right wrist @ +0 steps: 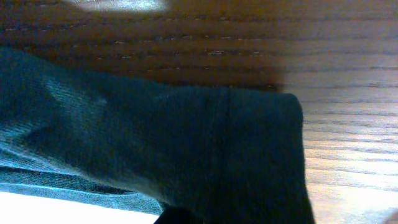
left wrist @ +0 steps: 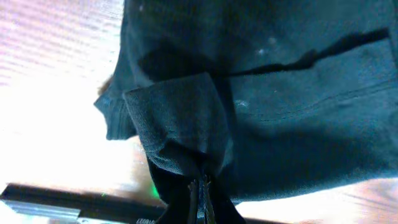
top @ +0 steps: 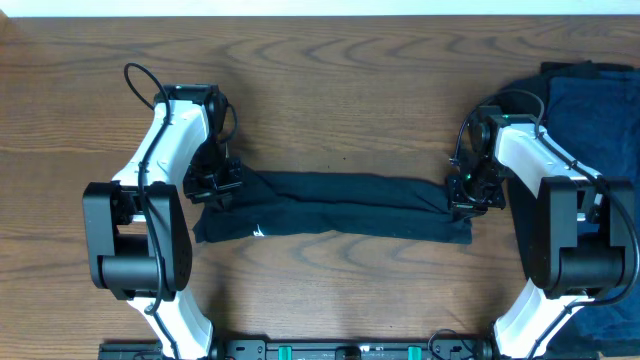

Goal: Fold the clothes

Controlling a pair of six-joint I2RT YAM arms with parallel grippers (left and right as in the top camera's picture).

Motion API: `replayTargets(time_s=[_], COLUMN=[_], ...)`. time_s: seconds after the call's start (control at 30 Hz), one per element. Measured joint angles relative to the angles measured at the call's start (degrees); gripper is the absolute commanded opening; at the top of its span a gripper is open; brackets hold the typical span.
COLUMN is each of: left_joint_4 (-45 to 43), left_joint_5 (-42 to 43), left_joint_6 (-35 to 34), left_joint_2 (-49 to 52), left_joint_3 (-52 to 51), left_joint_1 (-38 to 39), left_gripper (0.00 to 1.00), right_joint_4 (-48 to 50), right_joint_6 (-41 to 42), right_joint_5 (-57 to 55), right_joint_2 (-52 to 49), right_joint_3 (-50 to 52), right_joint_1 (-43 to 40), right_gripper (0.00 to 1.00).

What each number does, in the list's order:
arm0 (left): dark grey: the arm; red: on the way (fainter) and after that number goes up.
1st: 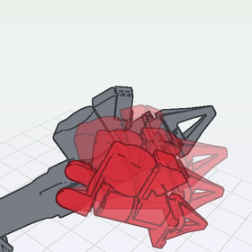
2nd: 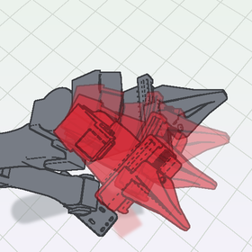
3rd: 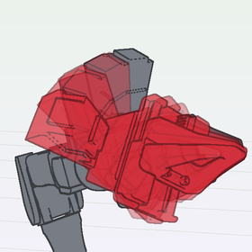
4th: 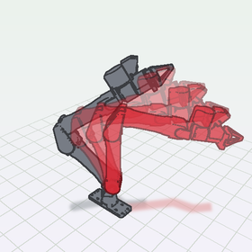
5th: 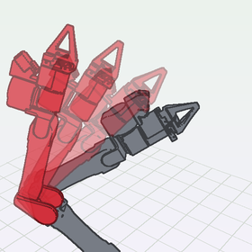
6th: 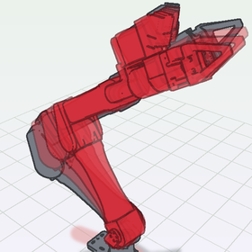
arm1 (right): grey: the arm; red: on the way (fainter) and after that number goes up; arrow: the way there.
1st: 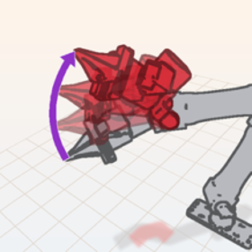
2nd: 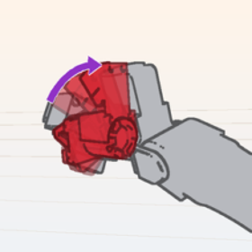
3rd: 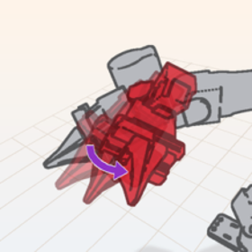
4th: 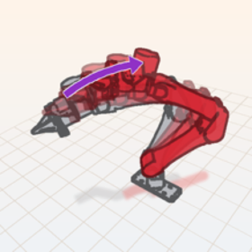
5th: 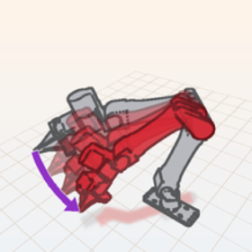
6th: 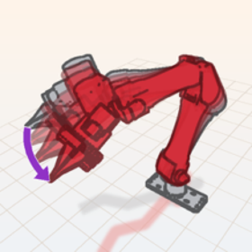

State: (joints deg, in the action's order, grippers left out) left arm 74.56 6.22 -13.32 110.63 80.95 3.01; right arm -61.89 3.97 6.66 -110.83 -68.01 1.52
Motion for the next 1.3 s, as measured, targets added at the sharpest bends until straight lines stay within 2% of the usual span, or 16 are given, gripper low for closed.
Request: replayTargets(time_s=[0.23, 0.37, 0.4, 0.47, 0.5, 0.57, 0.63, 0.8, 0.87, 0.97, 1.03, 1.23, 1.3], left_joint_4=[1.0, 1.0, 0.9, 0.9, 0.9, 1.2, 1.7, 4.2, 4.4, 3.3, 1.8, -9.3, -12.5], left_joint_5=[-3.5, -5.0, -5.1, -5.5, -5.6, -6.2, -6.4, -6.6, -6.6, -5.7, -4.4, -0.9, -0.3], left_joint_6=[-2.7, -3.7, -3.7, -3.9, -4.0, -4.4, -4.5, -4.7, -4.6, -5.0, -4.7, -4.6, -4.7], left_joint_2=[0.0, 0.0, 0.0, 0.0, 0.0, 0.0, 0.0, 0.0, 0.0, -0.1, -0.2, -0.2, -0.2], left_joint_3=[0.0, 0.0, 0.0, 0.0, 0.0, 0.0, 0.0, 1.2, 2.5, 3.6, 3.7, 3.1, 1.6], left_joint_1=[0.0, 0.0, 0.0, 0.0, 0.0, 0.0, 0.0, 0.0, 0.0, 0.0, 0.0, 0.4, 0.8], left_gripper=[0.06, 0.08, 0.13, 0.3, 0.43, 0.61, 0.65, 0.65, 0.62, 0.32, 0.08, 0.06, 0.06], right_joint_4=[0.1, 0.1, 0.2, 0.2, 0.0, -1.5, -4.3, -11.3, -13.6, -14.7, -14.8, -7.0, -4.3], right_joint_6=[0.2, 0.6, 0.6, 0.8, 0.8, 0.8, 1.0, 1.1, 1.0, 0.7, 0.1, -1.0, -1.1], right_joint_5=[0.0, 0.0, 0.1, 0.1, 0.0, 0.0, 0.0, 0.6, 1.9, 4.1, 5.5, 9.6, 11.7], right_joint_2=[0.0, 0.0, 0.0, 0.0, 0.0, 0.0, 0.0, 0.0, 0.0, 0.0, 0.0, 0.0, 0.0], right_joint_3=[0.0, 0.0, 0.0, 0.0, 0.0, -0.5, -2.2, -12.2, -16.1, -18.6, -18.5, -16.7, -15.5], right_joint_1=[0.0, 0.0, 0.0, 0.0, 0.0, 0.0, 0.0, 0.0, 0.0, 0.5, 1.6, 6.8, 9.2], right_gripper=[0.02, 0.11, 0.14, 0.2, 0.22, 0.28, 0.31, 0.38, 0.39, 0.39, 0.35, 0.03, 0.01])
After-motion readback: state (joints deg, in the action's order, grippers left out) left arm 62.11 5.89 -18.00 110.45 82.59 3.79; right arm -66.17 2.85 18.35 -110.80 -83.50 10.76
